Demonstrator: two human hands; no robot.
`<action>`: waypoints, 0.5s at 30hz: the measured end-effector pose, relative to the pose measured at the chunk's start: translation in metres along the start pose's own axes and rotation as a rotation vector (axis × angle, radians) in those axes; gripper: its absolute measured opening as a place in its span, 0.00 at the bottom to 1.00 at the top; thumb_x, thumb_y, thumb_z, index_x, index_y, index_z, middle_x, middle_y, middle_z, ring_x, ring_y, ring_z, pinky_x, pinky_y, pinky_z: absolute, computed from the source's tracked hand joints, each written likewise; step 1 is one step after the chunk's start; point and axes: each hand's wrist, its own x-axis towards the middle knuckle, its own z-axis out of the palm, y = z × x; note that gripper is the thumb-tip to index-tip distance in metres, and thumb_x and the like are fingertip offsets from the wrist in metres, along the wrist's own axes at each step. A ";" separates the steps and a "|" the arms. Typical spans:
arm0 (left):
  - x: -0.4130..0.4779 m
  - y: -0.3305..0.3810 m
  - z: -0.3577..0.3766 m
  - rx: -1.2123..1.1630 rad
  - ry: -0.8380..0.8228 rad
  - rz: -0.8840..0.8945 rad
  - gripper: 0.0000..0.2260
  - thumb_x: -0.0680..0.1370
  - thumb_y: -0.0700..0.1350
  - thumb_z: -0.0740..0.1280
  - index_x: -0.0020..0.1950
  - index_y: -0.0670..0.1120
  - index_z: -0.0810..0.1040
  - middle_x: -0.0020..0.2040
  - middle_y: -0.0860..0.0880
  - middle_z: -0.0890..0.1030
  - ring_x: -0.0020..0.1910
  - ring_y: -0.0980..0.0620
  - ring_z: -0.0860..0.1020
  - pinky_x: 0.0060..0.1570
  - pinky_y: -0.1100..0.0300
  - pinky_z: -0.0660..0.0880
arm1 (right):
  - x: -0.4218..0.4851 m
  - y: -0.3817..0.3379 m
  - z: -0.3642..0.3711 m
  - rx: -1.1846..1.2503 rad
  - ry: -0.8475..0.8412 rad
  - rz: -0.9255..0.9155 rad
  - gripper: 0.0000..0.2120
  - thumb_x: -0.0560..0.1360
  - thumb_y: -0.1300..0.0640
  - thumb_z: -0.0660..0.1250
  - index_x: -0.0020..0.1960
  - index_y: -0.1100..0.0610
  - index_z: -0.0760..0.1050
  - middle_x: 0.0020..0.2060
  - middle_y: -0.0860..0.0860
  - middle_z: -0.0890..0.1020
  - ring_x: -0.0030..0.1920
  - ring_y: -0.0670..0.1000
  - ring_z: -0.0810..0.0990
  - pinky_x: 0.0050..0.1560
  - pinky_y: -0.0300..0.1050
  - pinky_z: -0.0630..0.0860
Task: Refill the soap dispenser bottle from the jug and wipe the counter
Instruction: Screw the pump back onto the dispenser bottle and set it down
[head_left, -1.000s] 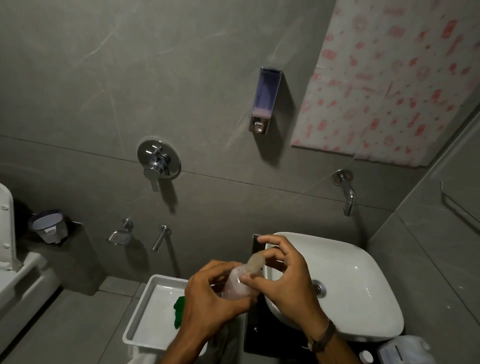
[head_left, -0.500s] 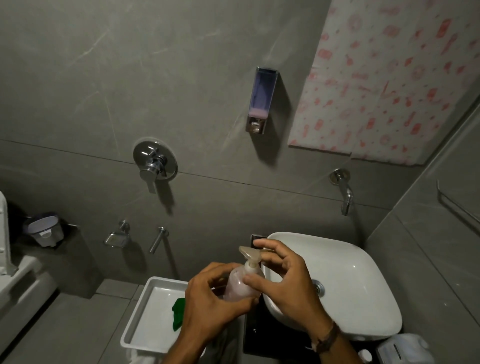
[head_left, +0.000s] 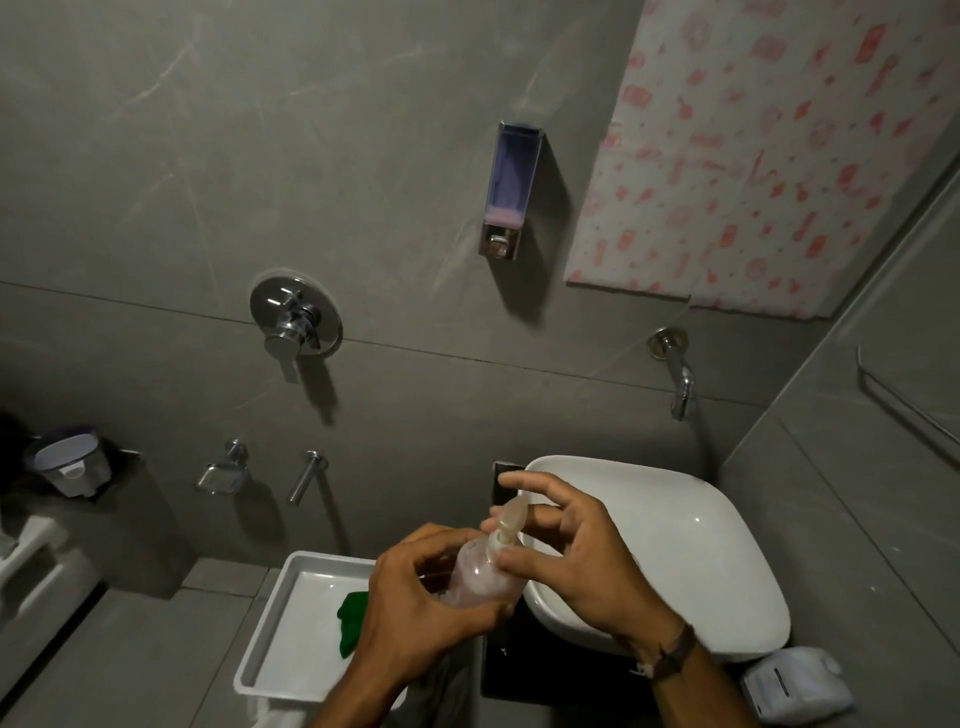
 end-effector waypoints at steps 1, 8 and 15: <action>0.000 -0.001 0.001 -0.003 0.003 -0.001 0.26 0.61 0.50 0.86 0.58 0.54 0.87 0.54 0.55 0.88 0.55 0.51 0.86 0.54 0.49 0.86 | 0.000 -0.001 0.004 -0.049 0.097 -0.016 0.31 0.66 0.52 0.84 0.65 0.40 0.75 0.53 0.43 0.88 0.57 0.47 0.87 0.57 0.39 0.83; 0.001 -0.007 0.002 -0.002 0.011 0.009 0.26 0.61 0.48 0.87 0.57 0.54 0.88 0.53 0.55 0.88 0.54 0.50 0.87 0.53 0.48 0.86 | -0.003 -0.008 0.011 -0.176 0.249 -0.114 0.33 0.63 0.40 0.82 0.65 0.34 0.75 0.55 0.35 0.84 0.59 0.41 0.83 0.54 0.32 0.81; 0.005 -0.008 0.003 0.016 0.039 0.079 0.26 0.61 0.49 0.87 0.58 0.57 0.87 0.53 0.56 0.87 0.54 0.51 0.87 0.51 0.52 0.86 | -0.013 -0.026 0.021 -0.435 0.460 -0.192 0.13 0.66 0.36 0.76 0.48 0.36 0.83 0.40 0.25 0.80 0.49 0.38 0.84 0.42 0.27 0.80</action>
